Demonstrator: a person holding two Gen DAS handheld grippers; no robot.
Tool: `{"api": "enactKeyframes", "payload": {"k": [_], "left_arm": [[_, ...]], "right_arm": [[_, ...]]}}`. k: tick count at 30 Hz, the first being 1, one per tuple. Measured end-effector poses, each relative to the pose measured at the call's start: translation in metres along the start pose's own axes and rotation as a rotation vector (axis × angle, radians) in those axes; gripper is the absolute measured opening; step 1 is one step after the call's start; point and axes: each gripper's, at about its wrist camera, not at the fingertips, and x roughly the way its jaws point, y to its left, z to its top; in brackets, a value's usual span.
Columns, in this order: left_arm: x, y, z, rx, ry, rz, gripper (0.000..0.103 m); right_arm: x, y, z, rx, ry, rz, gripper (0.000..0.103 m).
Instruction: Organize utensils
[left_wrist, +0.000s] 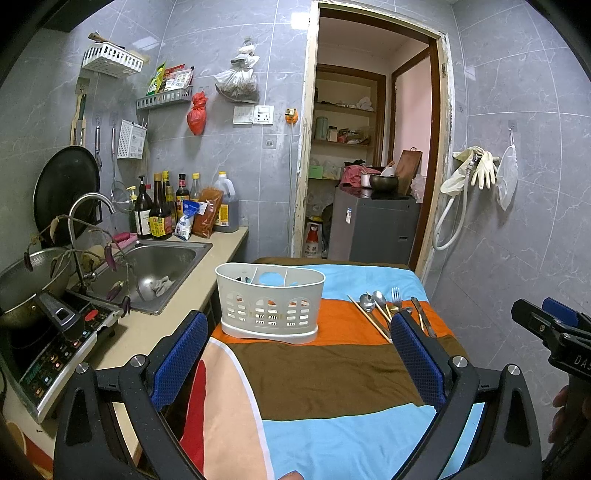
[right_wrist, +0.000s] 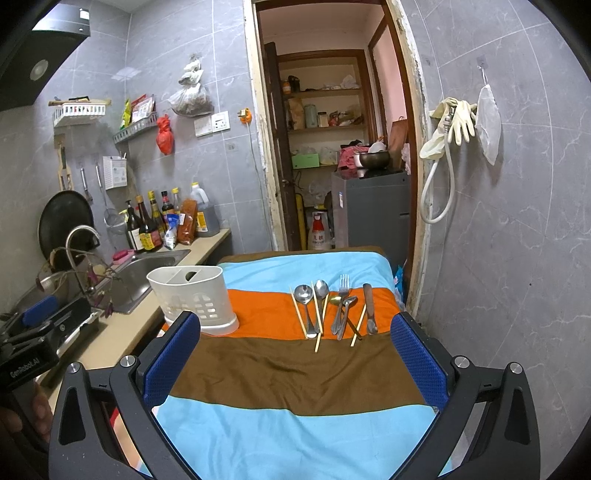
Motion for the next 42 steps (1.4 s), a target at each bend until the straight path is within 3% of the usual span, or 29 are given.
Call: {"api": "enactKeyframes", "payload": {"k": [33,37,42], "left_arm": [[0.008,0.009,-0.003,-0.011,0.002,0.007,0.097],[0.019,0.018,0.004,-0.041,-0.002,-0.005,0.097],[0.024,0.02,0.019,-0.009,-0.039,-0.012,0.097]], "right_arm": [[-0.001,-0.002,0.004,-0.02,-0.016,-0.033,0.103],[-0.004,-0.004,0.015,-0.024,-0.04,-0.051,0.103],[-0.007,0.001,0.023,-0.032,-0.067,-0.075,0.103]]}}
